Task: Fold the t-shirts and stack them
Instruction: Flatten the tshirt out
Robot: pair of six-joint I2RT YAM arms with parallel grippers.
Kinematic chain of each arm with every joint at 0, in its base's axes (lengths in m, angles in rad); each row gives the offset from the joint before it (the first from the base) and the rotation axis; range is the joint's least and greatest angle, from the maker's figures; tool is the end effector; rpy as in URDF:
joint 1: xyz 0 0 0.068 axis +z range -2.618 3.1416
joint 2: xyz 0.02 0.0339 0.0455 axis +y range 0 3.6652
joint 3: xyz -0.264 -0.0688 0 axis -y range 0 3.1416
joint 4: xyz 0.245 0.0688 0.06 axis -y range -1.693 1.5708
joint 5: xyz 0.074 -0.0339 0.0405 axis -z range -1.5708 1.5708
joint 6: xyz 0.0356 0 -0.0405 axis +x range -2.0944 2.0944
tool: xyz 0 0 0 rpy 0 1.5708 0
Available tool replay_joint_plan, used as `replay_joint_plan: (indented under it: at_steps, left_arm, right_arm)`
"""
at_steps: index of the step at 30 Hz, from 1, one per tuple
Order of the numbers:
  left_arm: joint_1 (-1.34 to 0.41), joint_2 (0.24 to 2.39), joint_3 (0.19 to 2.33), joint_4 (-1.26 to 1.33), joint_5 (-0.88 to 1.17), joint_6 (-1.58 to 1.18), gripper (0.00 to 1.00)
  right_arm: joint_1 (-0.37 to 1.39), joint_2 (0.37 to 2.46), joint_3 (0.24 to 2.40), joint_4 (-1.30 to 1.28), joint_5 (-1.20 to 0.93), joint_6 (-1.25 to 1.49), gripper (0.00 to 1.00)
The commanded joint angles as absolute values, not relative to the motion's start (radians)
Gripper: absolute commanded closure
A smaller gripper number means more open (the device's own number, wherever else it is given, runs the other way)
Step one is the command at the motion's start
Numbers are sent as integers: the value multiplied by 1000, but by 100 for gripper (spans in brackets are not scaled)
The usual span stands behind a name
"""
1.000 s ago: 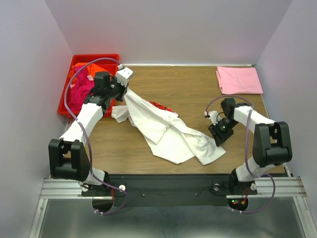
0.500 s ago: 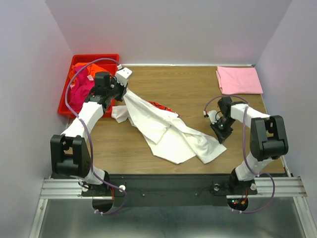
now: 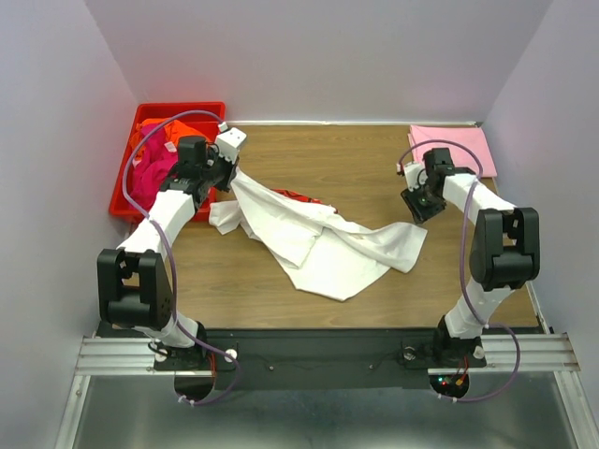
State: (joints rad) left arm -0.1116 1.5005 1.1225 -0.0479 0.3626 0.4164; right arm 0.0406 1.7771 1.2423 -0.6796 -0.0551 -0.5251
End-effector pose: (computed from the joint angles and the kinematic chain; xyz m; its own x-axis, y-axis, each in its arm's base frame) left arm 0.3454 -0.0514 0.2979 -0.2035 0.4033 -0.8921 0.5549 0.7983 0.2343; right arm 0.3533 0.0163 0.1960 -0.7803 -0.5326 -0.3278 -0.5211 0.8435 -0.1302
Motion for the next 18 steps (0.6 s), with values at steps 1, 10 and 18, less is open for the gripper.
replay_joint_plan:
  at_steps: [1,10,18]
  left_arm:
    - [-106,1483,1147,-5,377,407,100]
    - [-106,1482,1143,18,379,410,100]
    - [-106,1486,1132,25,383,403,100]
  right_arm:
    - [-15,1741,1229,-690,-171,-460,56]
    - [-101,1825,1224,-713,-299,-391,46]
    - [-98,1868,1204,-706,-324,-387,46]
